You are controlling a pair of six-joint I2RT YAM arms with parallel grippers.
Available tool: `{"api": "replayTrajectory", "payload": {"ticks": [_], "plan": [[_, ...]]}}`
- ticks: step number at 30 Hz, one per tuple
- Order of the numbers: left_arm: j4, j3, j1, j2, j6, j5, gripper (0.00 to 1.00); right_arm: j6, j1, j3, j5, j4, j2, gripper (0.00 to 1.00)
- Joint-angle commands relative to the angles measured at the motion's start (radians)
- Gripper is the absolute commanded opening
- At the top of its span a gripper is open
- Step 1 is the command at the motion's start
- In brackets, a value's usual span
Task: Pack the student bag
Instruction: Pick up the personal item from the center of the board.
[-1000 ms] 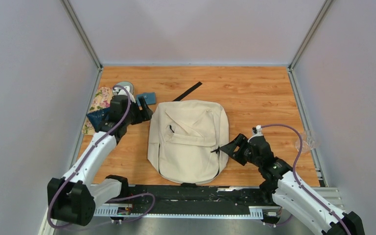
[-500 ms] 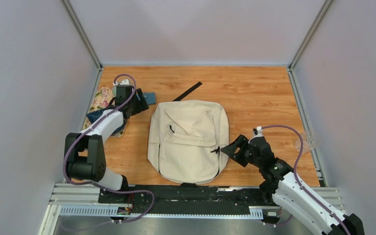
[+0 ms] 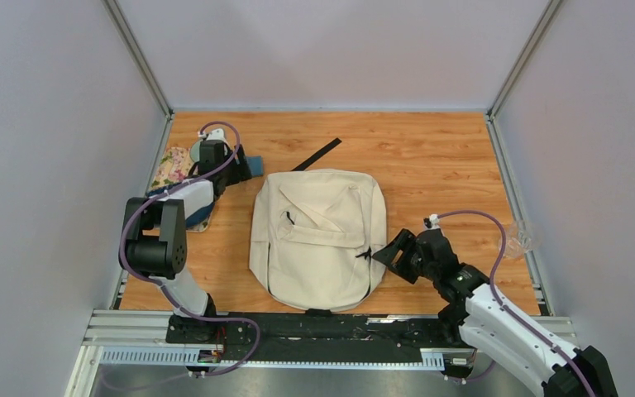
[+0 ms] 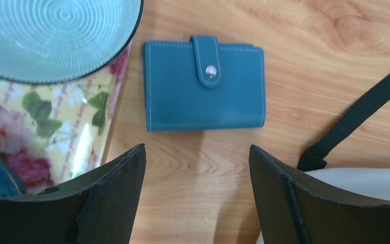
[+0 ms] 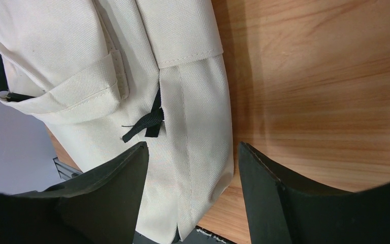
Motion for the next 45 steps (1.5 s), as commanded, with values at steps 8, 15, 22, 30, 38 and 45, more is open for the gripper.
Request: {"api": "replayTrajectory", "payload": {"ticks": [8, 15, 22, 30, 38, 45], "plan": [[0.115, 0.08, 0.021, 0.116, 0.099, 0.042, 0.82, -0.033, -0.004, 0.069, 0.006, 0.089, 0.101, 0.68], [0.124, 0.095, 0.027, 0.171, 0.117, 0.042, 0.82, -0.039, -0.004, 0.086, 0.001, 0.102, 0.137, 0.68], [0.125, 0.103, 0.028, 0.203, 0.117, 0.059, 0.81, -0.039, -0.004, 0.086, 0.001, 0.102, 0.148, 0.67], [0.154, 0.078, 0.034, 0.199, 0.09, 0.05, 0.79, -0.04, -0.003, 0.088, -0.002, 0.102, 0.151, 0.67], [0.191, 0.067, 0.056, 0.205, 0.001, 0.091, 0.73, -0.043, -0.003, 0.092, -0.008, 0.102, 0.167, 0.67], [0.19, 0.07, 0.079, 0.226, -0.039, 0.129, 0.6, -0.043, -0.003, 0.092, -0.008, 0.103, 0.176, 0.67]]}}
